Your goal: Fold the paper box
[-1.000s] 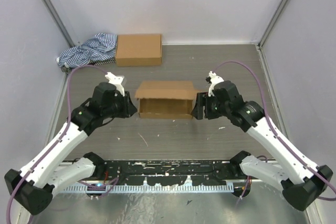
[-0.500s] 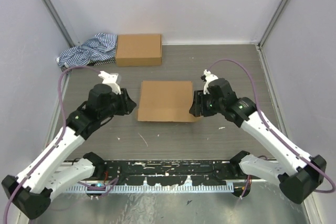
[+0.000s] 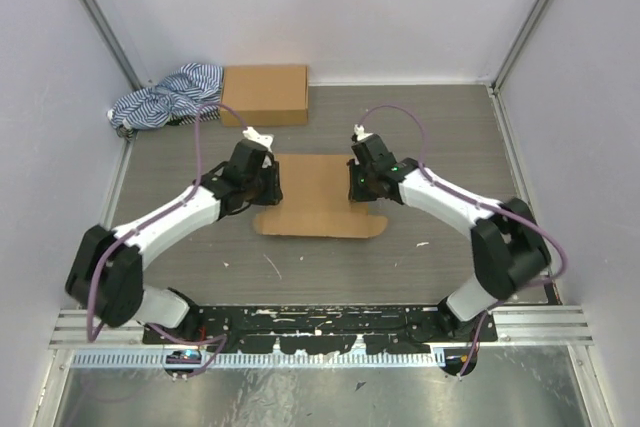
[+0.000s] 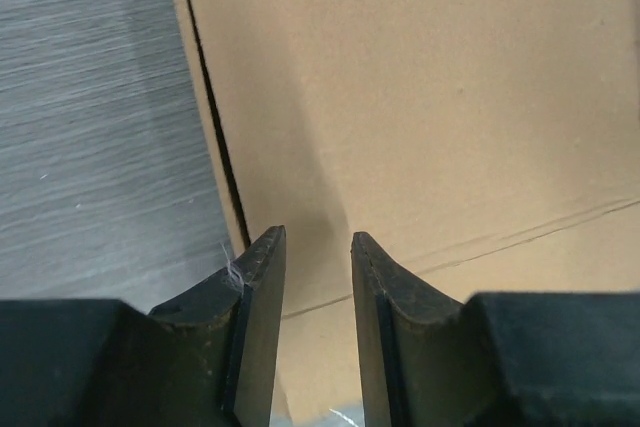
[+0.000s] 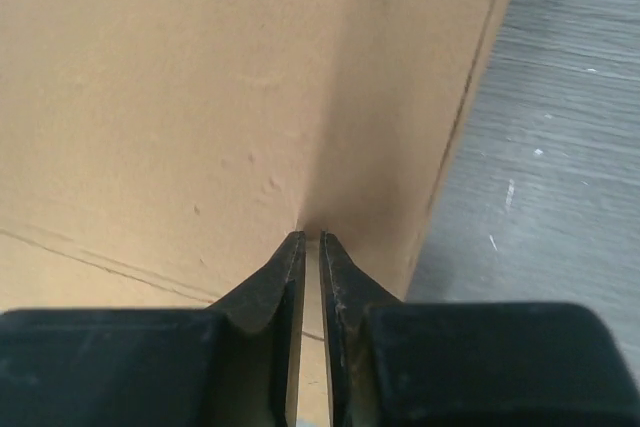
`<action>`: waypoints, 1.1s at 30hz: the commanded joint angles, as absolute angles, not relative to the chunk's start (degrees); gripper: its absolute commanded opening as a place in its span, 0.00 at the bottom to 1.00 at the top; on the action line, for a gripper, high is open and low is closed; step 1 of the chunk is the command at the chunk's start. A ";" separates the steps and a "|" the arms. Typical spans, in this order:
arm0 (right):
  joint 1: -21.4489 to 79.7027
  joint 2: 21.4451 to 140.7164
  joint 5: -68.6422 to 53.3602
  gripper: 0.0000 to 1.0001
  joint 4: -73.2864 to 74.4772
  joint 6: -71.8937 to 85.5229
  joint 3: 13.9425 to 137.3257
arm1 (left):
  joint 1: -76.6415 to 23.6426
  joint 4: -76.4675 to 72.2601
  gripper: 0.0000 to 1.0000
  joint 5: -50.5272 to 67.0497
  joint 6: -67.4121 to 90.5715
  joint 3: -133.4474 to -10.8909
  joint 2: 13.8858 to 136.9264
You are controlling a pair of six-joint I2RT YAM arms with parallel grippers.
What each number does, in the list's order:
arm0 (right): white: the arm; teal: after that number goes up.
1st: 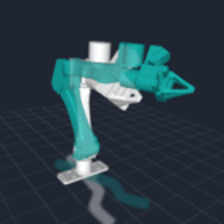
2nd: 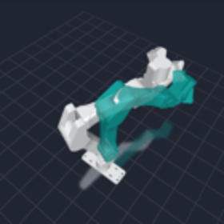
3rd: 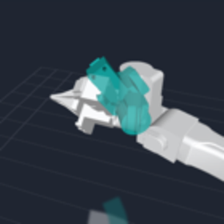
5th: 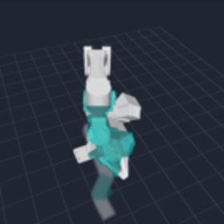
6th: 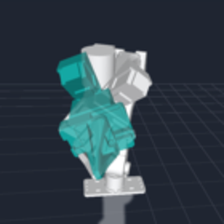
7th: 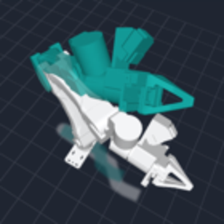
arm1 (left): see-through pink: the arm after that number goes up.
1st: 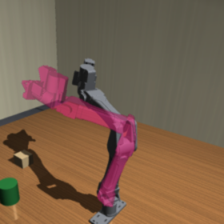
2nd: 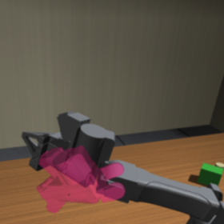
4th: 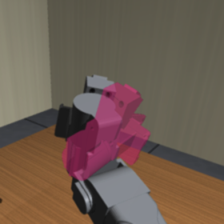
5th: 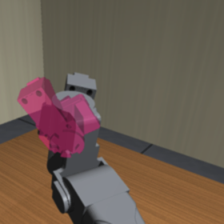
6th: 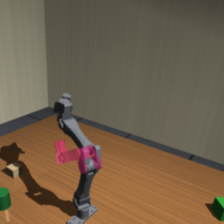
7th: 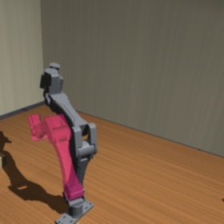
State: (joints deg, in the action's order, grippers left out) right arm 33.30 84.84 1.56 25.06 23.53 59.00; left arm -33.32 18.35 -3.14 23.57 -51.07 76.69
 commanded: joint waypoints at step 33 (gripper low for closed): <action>33.36 73.99 -3.16 0.85 19.73 20.48 51.09 | -33.48 10.40 0.72 -9.13 24.16 -35.95 64.68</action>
State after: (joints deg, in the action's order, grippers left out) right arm 31.38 78.15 2.94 22.15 21.39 59.29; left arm -33.43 15.57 -10.59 20.53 -47.53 68.42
